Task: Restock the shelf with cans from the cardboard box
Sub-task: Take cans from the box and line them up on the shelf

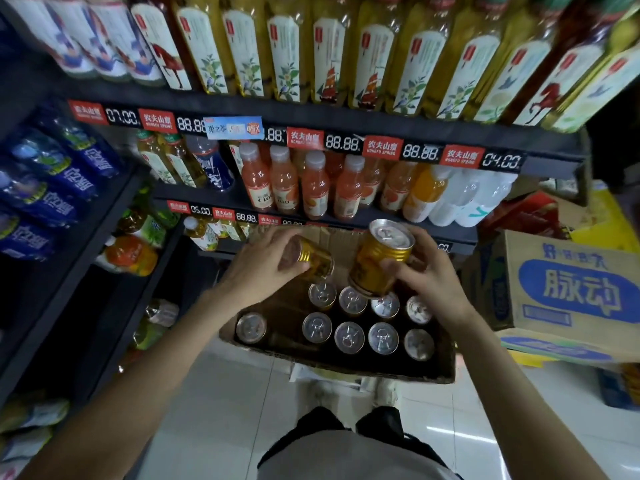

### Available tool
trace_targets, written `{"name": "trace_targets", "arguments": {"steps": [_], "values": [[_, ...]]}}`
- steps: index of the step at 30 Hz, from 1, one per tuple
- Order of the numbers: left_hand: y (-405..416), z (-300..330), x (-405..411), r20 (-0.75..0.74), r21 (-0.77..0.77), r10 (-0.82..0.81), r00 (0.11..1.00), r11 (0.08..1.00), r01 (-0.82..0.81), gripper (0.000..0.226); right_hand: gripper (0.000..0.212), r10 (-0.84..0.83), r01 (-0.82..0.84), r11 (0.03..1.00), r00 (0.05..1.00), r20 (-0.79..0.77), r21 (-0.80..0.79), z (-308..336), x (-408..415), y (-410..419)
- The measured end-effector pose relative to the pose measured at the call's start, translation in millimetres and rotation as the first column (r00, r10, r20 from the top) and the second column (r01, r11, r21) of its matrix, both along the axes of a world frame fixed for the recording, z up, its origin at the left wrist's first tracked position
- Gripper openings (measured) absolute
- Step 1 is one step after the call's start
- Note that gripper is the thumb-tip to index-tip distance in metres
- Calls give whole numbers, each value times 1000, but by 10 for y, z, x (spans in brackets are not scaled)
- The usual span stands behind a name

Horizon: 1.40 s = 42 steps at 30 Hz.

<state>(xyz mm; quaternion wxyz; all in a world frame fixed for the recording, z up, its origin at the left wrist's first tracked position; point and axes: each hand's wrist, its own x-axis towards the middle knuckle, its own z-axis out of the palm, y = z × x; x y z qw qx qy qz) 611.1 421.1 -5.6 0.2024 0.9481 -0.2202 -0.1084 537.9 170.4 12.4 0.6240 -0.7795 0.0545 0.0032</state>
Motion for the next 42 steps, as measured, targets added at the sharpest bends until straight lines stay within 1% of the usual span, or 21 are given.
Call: {"name": "trace_targets", "arguments": {"steps": [2,4,5,7,10,12,13,16,19,22,25,27,28,30,34,37,39,41,42], "values": [[-133,392,32,17,-246,16,1000,969,-11,72,51,-40,38,995,999,17,97,298,1,-167],[-327,749,74,17,-494,46,999,869,-32,73,45,-89,81,987,995,53,142,608,31,-339],[-442,920,108,31,-586,69,997,809,-38,73,37,-109,97,985,991,77,144,754,54,-441],[-680,1242,207,95,-688,109,989,725,-14,66,22,-133,116,985,982,137,128,1035,130,-662],[-1035,1724,368,236,-746,114,965,657,105,48,17,-137,125,990,961,239,64,1473,255,-994],[-1273,2045,449,326,-753,120,938,633,181,40,18,-131,123,991,942,310,46,1773,324,-1204],[-1387,2193,486,366,-755,126,922,620,214,40,18,-115,110,993,931,348,33,1923,353,-1300],[-1723,2590,582,464,-750,155,872,592,294,46,32,-85,95,995,888,452,1,2340,445,-1574],[-2035,2935,670,553,-731,188,812,578,363,50,37,-78,109,994,836,543,-25,2703,572,-1800],[-2289,3210,814,627,-699,253,736,600,389,48,35,-118,132,991,779,616,23,2989,776,-2002],[-2515,3442,1031,640,-698,316,700,621,357,52,36,-127,141,989,744,656,31,3239,1044,-2209],[-2686,3566,1188,667,-653,328,669,690,312,55,42,-97,144,989,750,655,-18,3366,1261,-2348],[-2781,3607,1274,675,-624,322,663,730,281,55,45,-86,142,989,761,643,-35,3410,1384,-2420],[-2959,3654,1447,656,-596,320,684,776,209,54,48,-65,131,989,793,606,-66,3460,1638,-2542],[-3212,3692,1725,616,-568,329,716,815,114,53,45,-24,91,991,847,531,-100,3445,2075,-2730],[-3331,3728,1861,612,-505,304,730,861,65,60,42,20,42,992,878,478,-118,3403,2255,-2822],[-3348,3739,1929,609,-438,249,753,897,57,64,41,59,-2,992,893,446,-127,3401,2307,-2884],[-3307,3736,1960,608,-386,175,775,918,95,66,44,73,-22,992,899,432,-120,3422,2294,-2922],[-3272,3726,1962,640,-331,129,758,936,121,66,49,72,4,986,892,446,-167,3425,2278,-2921]]}}
